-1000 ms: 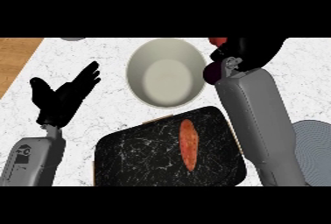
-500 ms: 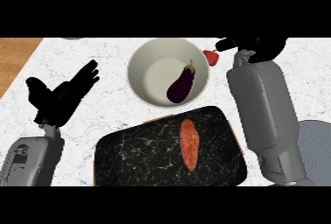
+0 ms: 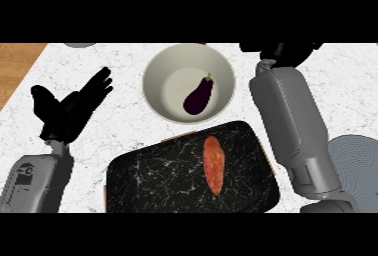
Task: Pick the eggplant from the placemat and place it in the bowl
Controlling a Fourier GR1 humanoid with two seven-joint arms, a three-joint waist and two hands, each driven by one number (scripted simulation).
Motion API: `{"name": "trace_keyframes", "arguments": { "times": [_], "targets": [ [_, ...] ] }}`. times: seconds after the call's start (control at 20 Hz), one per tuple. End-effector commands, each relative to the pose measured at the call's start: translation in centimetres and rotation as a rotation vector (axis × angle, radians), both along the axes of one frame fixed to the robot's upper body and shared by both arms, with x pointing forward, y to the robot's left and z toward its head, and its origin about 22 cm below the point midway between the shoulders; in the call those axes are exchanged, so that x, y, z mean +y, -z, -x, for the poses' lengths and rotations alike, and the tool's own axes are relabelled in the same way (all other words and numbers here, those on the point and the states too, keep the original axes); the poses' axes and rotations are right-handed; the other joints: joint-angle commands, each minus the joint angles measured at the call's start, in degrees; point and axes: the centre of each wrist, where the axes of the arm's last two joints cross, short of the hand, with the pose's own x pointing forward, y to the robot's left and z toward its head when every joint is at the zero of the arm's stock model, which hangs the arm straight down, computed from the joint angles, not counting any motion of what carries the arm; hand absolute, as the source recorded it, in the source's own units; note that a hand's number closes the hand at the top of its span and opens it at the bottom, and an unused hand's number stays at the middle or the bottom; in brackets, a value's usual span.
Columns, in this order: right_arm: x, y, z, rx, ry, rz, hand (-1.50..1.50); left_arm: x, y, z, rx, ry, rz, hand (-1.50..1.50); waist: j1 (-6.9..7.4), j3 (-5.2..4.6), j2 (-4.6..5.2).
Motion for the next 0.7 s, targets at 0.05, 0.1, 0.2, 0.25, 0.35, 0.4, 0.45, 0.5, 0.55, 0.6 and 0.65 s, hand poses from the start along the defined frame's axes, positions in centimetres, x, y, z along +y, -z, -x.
{"name": "trace_keyframes", "arguments": {
  "times": [0.05,0.1,0.2,0.25,0.35,0.4,0.45,0.5,0.55,0.6,0.65],
  "targets": [
    [1.1,1.7,-0.6,-0.102,0.164,-0.070,-1.50,1.0,0.7,0.7,0.030,-0.012,0.004,0.00,-1.21,-0.07,-0.74],
    [1.1,0.8,-0.7,-0.128,0.180,-0.064,-1.50,1.1,1.5,1.1,0.016,-0.043,-0.007,0.00,-1.96,-0.10,-0.90],
    [1.1,0.5,-0.5,-0.147,0.215,-0.049,-1.50,2.1,1.9,1.3,0.034,-0.069,-0.003,0.00,-3.33,-0.15,-1.50],
    [1.1,1.0,-0.1,-0.155,0.225,-0.029,-1.50,2.9,1.0,1.4,0.034,-0.070,-0.009,0.00,-3.46,-0.13,-2.08],
    [1.5,-0.8,-0.1,-0.156,0.251,-0.031,-1.50,2.9,2.5,2.1,0.053,-0.078,-0.001,0.00,-4.03,-0.18,-2.42],
    [1.5,0.6,0.2,-0.148,0.256,-0.023,-1.50,2.7,1.1,1.6,0.049,-0.060,-0.006,0.00,-3.54,-0.12,-2.48],
    [1.5,0.9,0.8,-0.152,0.242,0.003,-1.50,1.8,1.2,1.2,0.050,-0.080,-0.004,0.00,-4.91,-0.09,-2.67],
    [2.3,-1.2,1.0,-0.185,0.230,0.003,-1.50,3.6,2.8,2.3,0.062,-0.094,-0.009,0.00,-4.83,-0.18,-2.89],
    [2.6,0.2,1.8,-0.156,0.209,0.043,-1.50,3.1,1.3,1.6,0.049,-0.103,-0.007,0.00,-5.10,-0.09,-3.06],
    [3.9,-1.0,2.1,-0.127,0.190,0.073,-1.50,3.7,2.4,2.4,0.059,-0.099,0.001,0.00,-4.72,-0.15,-3.08],
    [4.4,-0.6,2.9,-0.148,0.150,0.115,-1.50,1.8,1.8,1.5,0.045,-0.098,0.007,0.00,-5.67,-0.12,-3.50]
  ]
}}
